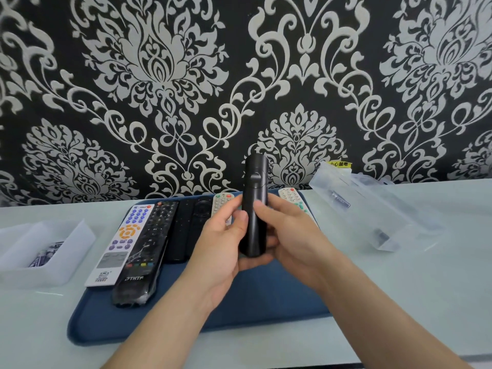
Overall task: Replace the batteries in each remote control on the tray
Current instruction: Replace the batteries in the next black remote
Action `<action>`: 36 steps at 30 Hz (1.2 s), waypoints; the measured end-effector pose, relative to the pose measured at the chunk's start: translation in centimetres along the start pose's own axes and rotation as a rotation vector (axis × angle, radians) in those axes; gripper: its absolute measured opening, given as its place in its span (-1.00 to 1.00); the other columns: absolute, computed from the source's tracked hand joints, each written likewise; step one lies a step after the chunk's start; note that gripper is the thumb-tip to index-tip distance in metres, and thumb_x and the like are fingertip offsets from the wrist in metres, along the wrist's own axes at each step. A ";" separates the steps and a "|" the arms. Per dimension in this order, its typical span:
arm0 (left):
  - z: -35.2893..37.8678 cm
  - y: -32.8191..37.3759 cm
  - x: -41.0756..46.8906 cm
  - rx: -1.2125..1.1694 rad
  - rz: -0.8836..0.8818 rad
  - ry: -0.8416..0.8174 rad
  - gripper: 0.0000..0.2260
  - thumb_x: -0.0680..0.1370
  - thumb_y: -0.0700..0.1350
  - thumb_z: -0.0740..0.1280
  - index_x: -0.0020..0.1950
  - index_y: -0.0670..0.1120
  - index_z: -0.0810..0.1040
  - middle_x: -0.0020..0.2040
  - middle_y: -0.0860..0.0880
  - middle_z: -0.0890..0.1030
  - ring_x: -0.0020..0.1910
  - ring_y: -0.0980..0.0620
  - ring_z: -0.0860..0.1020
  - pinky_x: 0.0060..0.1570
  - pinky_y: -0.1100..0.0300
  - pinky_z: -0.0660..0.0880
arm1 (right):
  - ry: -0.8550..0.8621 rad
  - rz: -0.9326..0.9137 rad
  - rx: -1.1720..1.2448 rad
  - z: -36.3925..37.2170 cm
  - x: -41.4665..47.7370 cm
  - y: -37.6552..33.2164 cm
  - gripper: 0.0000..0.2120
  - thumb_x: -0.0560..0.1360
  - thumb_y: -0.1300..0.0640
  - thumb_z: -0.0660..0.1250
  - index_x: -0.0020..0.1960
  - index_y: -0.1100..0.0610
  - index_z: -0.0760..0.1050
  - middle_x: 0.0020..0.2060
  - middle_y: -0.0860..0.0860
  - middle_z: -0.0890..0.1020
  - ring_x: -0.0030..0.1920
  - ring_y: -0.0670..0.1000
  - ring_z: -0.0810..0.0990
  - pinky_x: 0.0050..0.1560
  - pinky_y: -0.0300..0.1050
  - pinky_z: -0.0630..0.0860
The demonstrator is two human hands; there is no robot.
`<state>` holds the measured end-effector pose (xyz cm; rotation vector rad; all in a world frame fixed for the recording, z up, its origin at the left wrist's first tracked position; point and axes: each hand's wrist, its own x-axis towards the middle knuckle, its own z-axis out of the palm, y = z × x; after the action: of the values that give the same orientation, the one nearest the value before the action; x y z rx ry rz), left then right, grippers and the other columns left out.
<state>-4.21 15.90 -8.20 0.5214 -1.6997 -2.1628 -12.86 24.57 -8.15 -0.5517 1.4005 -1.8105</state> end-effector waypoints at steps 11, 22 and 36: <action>0.2 0.4 -0.6 0.073 -0.052 0.047 -0.85 0.59 -0.01 0.29 0.13 0.00 0.49 -0.11 -0.07 0.71 -0.21 -0.19 0.69 -0.51 0.20 0.50 | 0.149 0.007 -0.036 0.9 0.2 -0.3 -0.69 0.66 -0.06 0.16 -0.03 0.12 0.54 -0.11 0.11 0.75 -0.04 0.09 0.73 -0.29 -0.05 0.59; -0.4 0.1 -0.7 -0.003 -0.043 -0.023 -0.74 0.63 -0.29 0.17 0.19 0.02 0.50 -0.07 -0.09 0.67 -0.13 -0.25 0.68 -0.32 -0.04 0.60 | 0.075 -0.062 -0.119 0.7 0.3 -0.5 -0.86 0.64 0.08 0.24 0.04 0.11 0.53 -0.10 0.18 0.73 -0.14 0.09 0.71 -0.48 -0.20 0.48; -0.8 -2.1 0.2 1.454 0.807 0.007 -0.75 0.47 -0.01 0.35 0.13 -0.03 0.56 -0.16 0.02 0.59 -0.30 -0.07 0.58 -0.43 0.05 0.53 | 0.373 -0.018 0.155 -1.0 1.4 -1.4 -0.90 0.62 0.15 0.28 0.02 0.19 0.46 -0.06 0.26 0.71 -0.19 0.15 0.68 0.05 0.13 0.62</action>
<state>-4.13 15.60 -10.38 0.0577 -2.5861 -0.1751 -14.92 24.26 -7.27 -0.1494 1.4787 -2.0914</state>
